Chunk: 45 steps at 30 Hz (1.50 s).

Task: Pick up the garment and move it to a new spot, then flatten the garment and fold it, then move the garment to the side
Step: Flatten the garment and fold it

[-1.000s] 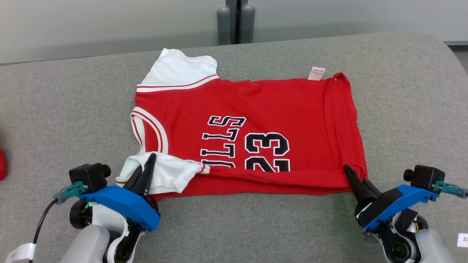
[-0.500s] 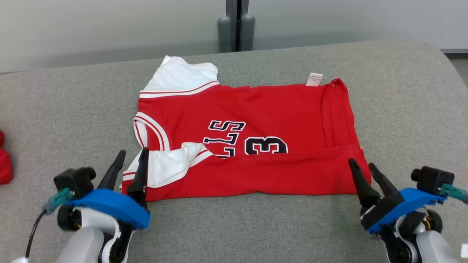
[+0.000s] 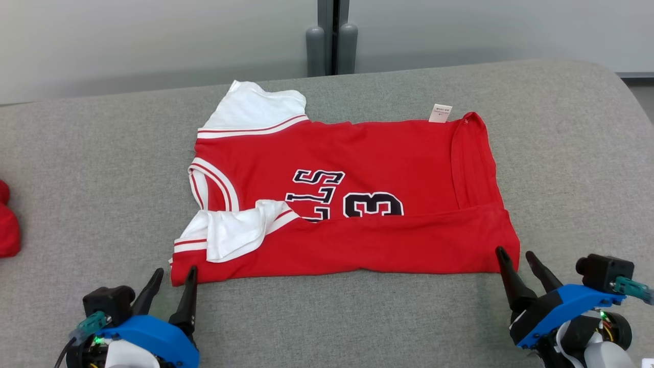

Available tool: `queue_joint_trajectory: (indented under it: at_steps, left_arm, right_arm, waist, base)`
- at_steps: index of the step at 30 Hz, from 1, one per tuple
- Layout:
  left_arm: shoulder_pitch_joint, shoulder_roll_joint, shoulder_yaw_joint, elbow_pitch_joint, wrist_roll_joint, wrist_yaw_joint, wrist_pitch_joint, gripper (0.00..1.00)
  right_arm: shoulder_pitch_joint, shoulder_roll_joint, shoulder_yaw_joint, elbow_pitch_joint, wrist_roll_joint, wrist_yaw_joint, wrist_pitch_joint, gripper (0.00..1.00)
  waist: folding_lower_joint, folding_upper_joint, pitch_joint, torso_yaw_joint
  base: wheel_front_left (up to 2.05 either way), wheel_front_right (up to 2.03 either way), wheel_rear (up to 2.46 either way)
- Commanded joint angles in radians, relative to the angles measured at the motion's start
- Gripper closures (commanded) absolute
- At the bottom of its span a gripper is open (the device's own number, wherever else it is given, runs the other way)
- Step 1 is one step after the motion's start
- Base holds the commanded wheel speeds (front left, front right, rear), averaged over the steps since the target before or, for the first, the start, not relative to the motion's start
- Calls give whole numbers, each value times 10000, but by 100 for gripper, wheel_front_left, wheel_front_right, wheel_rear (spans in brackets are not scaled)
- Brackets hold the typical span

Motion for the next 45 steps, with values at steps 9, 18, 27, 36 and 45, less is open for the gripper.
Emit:
queue_joint_trajectory:
  at_steps: [9, 18, 27, 36, 45]
  left_arm:
    - [-847, -257, -232, 1110, 94, -169, 97, 0]
    - [-1218, -501, -566, 2038, -43, -452, 164, 0]
    - [-1341, -653, -529, 2209, -409, -635, -224, 100]
    - [-21, -588, -74, 1080, -872, -396, -832, 100]
    - [1931, -296, -3, -963, -772, 462, -875, 100]
  right_arm:
    - [-769, -256, 416, 1105, -493, 5, -91, 0]
    - [-1335, -256, 858, 2347, -744, 5, -427, 0]
    - [-1705, -237, 1215, 2936, -171, 5, -1039, 100]
    - [-492, -313, 1559, 1922, 721, 5, -1486, 100]
    - [1594, -659, 1120, -122, 1060, 5, -939, 100]
  waist:
    - [1, -1, 280, -34]
    - [1, -1, 439, -40]
    - [1, -1, 296, 41]
    - [1, -1, -527, 271]
    - [1, -1, -974, 709]
  base:
    - [0, 0, 0]
    - [0, 0, 0]
    - [0, 0, 0]
    - [0, 0, 0]
    - [0, 0, 0]
